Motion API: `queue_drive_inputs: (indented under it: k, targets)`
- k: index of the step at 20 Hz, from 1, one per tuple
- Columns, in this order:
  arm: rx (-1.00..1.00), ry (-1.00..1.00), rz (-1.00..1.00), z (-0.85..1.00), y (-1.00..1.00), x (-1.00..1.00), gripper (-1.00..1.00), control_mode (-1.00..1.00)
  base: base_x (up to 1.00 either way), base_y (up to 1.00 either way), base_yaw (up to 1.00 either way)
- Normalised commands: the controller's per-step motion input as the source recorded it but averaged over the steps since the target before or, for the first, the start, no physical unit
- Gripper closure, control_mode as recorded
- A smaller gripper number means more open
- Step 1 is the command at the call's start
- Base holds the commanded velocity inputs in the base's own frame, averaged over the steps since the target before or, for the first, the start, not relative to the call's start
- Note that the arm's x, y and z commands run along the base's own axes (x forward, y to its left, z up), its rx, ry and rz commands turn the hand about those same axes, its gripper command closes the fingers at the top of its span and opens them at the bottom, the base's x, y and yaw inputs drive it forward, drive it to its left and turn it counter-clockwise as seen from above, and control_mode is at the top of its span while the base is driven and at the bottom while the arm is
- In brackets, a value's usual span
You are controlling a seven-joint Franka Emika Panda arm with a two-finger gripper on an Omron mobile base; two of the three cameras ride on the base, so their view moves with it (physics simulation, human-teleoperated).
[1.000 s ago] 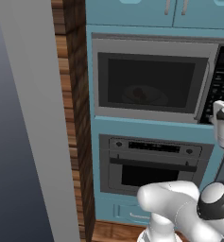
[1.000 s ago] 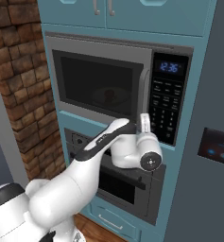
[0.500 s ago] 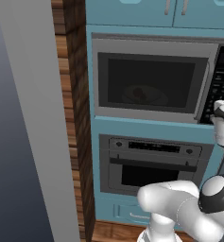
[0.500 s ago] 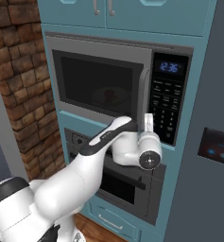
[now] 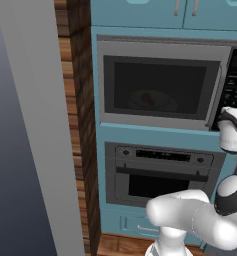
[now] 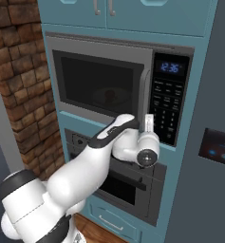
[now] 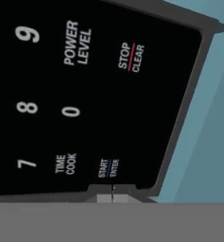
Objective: Place the bowl containing the chicken drumstick and tomato in the microwave. Close the microwave door and press the start button to microwave the meal.
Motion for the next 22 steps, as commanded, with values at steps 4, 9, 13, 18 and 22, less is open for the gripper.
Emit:
queue_drive_inputs:
  k: [4, 9, 13, 18, 22]
  targets:
    - [0.0, 0.0, -0.06, 0.0, -0.06, 0.13, 1.0, -1.0, 0.0, 0.0, 0.0]
    - [0.0, 0.0, -0.08, 0.0, -0.11, 0.12, 1.0, -1.0, 0.0, 0.0, 0.0]
    - [0.0, 0.0, -0.07, -0.08, -0.18, 0.07, 1.0, -1.0, 0.0, 0.0, 0.0]
    - [0.0, 0.0, -0.06, -0.09, -0.22, 0.09, 1.0, -1.0, 0.0, 0.0, 0.0]
    - [0.07, 0.0, -0.05, 0.0, -0.46, 0.08, 1.0, -1.0, 0.0, 0.0, 0.0]
